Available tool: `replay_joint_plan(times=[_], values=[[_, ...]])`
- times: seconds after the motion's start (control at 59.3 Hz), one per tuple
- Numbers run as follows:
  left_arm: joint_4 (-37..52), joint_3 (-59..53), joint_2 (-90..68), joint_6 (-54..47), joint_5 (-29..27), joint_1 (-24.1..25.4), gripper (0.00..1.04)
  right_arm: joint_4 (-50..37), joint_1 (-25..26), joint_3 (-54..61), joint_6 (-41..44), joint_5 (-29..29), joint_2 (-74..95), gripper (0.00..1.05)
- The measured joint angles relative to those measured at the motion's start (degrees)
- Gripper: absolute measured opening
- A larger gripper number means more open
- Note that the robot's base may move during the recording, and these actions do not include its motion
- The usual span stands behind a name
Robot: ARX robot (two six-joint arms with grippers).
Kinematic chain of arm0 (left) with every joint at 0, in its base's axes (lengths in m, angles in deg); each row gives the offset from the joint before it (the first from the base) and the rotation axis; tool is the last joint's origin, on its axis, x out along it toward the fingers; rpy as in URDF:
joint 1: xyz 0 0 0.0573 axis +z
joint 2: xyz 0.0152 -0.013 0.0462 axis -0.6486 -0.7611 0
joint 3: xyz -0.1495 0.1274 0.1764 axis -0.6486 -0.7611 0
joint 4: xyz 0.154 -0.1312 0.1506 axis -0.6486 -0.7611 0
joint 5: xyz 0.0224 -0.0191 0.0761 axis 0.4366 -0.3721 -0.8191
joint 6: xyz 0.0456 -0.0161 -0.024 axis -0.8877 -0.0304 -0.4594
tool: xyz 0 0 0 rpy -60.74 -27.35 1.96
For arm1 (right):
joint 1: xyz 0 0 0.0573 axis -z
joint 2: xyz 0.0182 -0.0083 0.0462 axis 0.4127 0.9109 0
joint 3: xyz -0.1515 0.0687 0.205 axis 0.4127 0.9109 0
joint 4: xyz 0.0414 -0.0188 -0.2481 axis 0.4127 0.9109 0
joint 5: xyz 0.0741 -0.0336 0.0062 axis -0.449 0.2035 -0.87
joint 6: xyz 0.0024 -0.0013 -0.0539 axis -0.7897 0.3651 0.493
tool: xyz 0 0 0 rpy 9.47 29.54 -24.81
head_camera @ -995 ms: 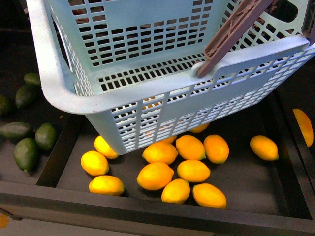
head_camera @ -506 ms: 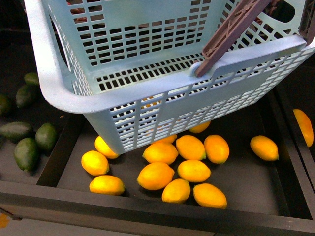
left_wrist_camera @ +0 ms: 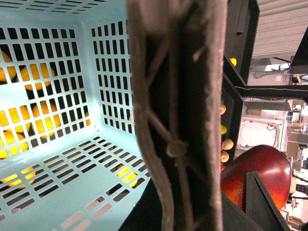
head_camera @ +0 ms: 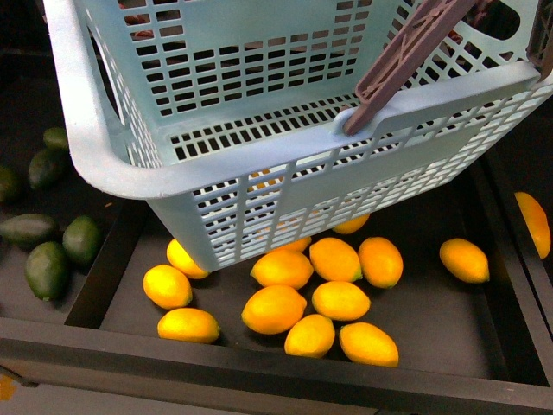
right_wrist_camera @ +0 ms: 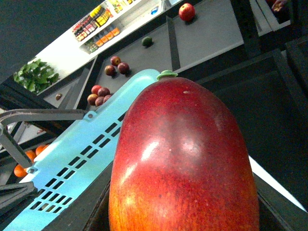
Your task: Pick mango and avocado into basket
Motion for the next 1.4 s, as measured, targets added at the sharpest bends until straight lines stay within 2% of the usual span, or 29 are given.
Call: replay_joint_plan(times=[0.152, 0.489, 0.742, 0.86, 1.045, 1.079, 1.163, 1.231, 1.399], values=[[0.0, 0.0, 0.0, 0.0, 0.0, 0.0, 0.06, -0.1, -3.2, -3.1, 0.2, 2.4, 3.7, 0.57], [0.0, 0.0, 0.0, 0.0, 0.0, 0.0, 0.06, 0.9, -6.8, -10.0, 2.1, 6.2, 13.0, 0.57], [0.0, 0.0, 0.0, 0.0, 0.0, 0.0, 0.06, 1.0, -7.2, -10.6, 1.5, 6.5, 13.9, 0.98], [0.0, -0.3, 0.0, -0.3, -0.1, 0.0, 0.06, 1.0, -6.0, -9.6, 1.3, 6.5, 12.5, 0.97], [0.0, -0.3, 0.0, -0.3, -0.2, 0.1, 0.06, 2.5, 1.5, -3.2, 4.4, 11.3, 1.5, 0.97], [0.0, -0.3, 0.0, -0.3, -0.2, 0.1, 0.06, 1.0, 2.4, -1.7, 6.0, 10.8, -0.2, 0.95], [0.0, -0.3, 0.0, -0.3, 0.0, 0.1, 0.06, -12.1, 3.4, 5.5, 16.6, 9.9, -3.9, 0.81], [0.0, -0.3, 0.0, -0.3, -0.1, 0.0, 0.06, -18.6, 3.3, 10.6, 23.5, 9.4, -6.3, 0.71], [0.0, -0.3, 0.0, -0.2, 0.4, -0.3, 0.06, -23.7, 3.0, 21.0, 30.5, 9.1, -11.3, 0.43]])
